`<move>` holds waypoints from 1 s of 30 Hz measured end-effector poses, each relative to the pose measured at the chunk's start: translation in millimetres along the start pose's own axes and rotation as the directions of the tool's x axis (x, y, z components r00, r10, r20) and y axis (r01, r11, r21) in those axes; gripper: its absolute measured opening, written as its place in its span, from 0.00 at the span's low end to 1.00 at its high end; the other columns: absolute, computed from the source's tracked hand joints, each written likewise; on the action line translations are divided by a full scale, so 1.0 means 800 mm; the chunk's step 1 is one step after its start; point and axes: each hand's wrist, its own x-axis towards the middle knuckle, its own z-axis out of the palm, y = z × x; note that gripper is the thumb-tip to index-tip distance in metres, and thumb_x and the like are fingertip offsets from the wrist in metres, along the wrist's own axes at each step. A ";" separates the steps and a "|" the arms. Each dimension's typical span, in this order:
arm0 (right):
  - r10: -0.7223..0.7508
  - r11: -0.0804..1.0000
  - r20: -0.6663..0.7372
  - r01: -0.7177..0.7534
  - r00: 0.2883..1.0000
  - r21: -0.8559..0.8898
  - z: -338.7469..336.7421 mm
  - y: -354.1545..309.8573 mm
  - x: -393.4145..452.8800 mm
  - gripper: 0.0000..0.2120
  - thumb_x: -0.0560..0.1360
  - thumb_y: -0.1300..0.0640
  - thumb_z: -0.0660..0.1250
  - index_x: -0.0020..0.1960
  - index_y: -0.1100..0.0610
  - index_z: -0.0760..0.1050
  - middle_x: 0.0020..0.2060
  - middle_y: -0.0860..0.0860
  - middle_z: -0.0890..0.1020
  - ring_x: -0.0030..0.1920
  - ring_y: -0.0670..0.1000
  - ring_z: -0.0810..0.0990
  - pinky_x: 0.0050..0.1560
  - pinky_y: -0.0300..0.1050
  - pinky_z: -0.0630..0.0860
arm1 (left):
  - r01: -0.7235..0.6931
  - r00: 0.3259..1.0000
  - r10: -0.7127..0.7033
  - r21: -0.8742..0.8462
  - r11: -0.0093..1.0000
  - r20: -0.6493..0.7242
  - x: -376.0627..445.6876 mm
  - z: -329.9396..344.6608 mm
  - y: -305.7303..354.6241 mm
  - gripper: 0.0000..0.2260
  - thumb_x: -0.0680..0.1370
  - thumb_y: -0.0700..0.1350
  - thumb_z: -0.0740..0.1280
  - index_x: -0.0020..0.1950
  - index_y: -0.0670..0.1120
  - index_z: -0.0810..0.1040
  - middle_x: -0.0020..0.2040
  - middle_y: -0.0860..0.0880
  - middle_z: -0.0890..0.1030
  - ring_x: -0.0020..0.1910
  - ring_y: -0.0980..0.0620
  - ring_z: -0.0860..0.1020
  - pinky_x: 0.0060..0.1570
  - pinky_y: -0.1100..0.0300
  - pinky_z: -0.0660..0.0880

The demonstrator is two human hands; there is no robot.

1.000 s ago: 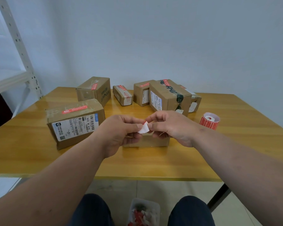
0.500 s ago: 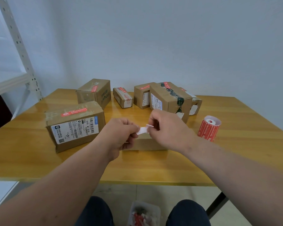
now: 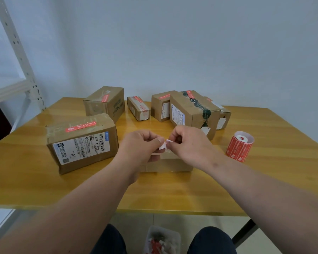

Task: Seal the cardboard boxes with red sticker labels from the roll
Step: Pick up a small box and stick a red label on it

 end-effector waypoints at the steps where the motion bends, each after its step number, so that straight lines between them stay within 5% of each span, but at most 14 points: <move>1: -0.002 1.000 0.011 0.002 1.000 0.004 0.001 -0.001 0.000 0.06 0.75 0.51 0.69 0.41 0.49 0.74 0.34 0.43 0.76 0.35 0.43 0.74 0.33 0.38 0.67 | 0.003 1.000 -0.003 -0.008 1.000 -0.006 0.001 0.001 0.000 0.04 0.77 0.43 0.70 0.44 0.44 0.82 0.41 0.47 0.85 0.42 0.54 0.84 0.41 0.60 0.80; 6: 0.009 0.994 0.142 -0.024 0.990 0.105 -0.005 -0.006 -0.001 0.03 0.75 0.52 0.70 0.43 0.48 0.78 0.38 0.47 0.83 0.41 0.48 0.82 0.44 0.46 0.80 | 0.007 0.999 -0.008 -0.032 0.999 -0.039 0.004 0.004 -0.002 0.07 0.78 0.44 0.70 0.42 0.44 0.84 0.38 0.48 0.85 0.42 0.53 0.84 0.45 0.57 0.82; 9: 0.018 0.981 0.227 -0.062 0.974 0.186 -0.014 -0.006 -0.004 0.05 0.76 0.52 0.69 0.51 0.50 0.81 0.42 0.47 0.84 0.46 0.47 0.82 0.50 0.45 0.78 | 0.052 0.998 -0.054 -0.081 0.995 -0.022 0.008 0.003 -0.004 0.08 0.79 0.47 0.68 0.46 0.44 0.84 0.41 0.48 0.86 0.46 0.52 0.84 0.51 0.54 0.81; 13: 0.098 0.976 0.183 -0.130 0.978 0.173 -0.014 -0.006 -0.004 0.13 0.72 0.42 0.71 0.47 0.52 0.80 0.41 0.50 0.84 0.43 0.48 0.81 0.43 0.43 0.75 | 0.159 0.986 -0.147 -0.195 0.968 0.074 0.005 0.001 -0.001 0.08 0.79 0.39 0.64 0.50 0.42 0.84 0.46 0.43 0.86 0.51 0.48 0.84 0.54 0.53 0.80; 17: 0.118 0.961 0.148 -0.151 0.982 0.232 -0.012 -0.002 -0.001 0.10 0.76 0.50 0.70 0.46 0.57 0.80 0.39 0.49 0.84 0.40 0.44 0.83 0.46 0.42 0.77 | 0.166 0.982 -0.141 -0.231 0.959 0.122 0.004 0.000 0.000 0.11 0.78 0.32 0.61 0.51 0.40 0.82 0.50 0.42 0.85 0.51 0.48 0.84 0.52 0.54 0.80; 23: 0.152 0.900 0.232 -0.232 0.961 0.370 -0.010 -0.002 -0.001 0.06 0.76 0.55 0.69 0.45 0.56 0.82 0.36 0.49 0.86 0.38 0.42 0.83 0.52 0.45 0.76 | 0.116 0.993 -0.115 -0.172 0.978 0.020 0.007 -0.004 -0.006 0.08 0.74 0.35 0.72 0.51 0.41 0.79 0.49 0.39 0.83 0.51 0.44 0.83 0.48 0.56 0.80; 30: 0.090 0.984 0.167 -0.114 0.982 0.137 -0.006 -0.007 -0.001 0.08 0.76 0.49 0.69 0.44 0.53 0.81 0.35 0.45 0.84 0.41 0.46 0.83 0.47 0.44 0.79 | 0.066 0.997 -0.067 -0.056 0.996 -0.023 0.007 0.003 -0.008 0.08 0.72 0.37 0.74 0.48 0.43 0.79 0.47 0.41 0.84 0.51 0.43 0.82 0.51 0.52 0.78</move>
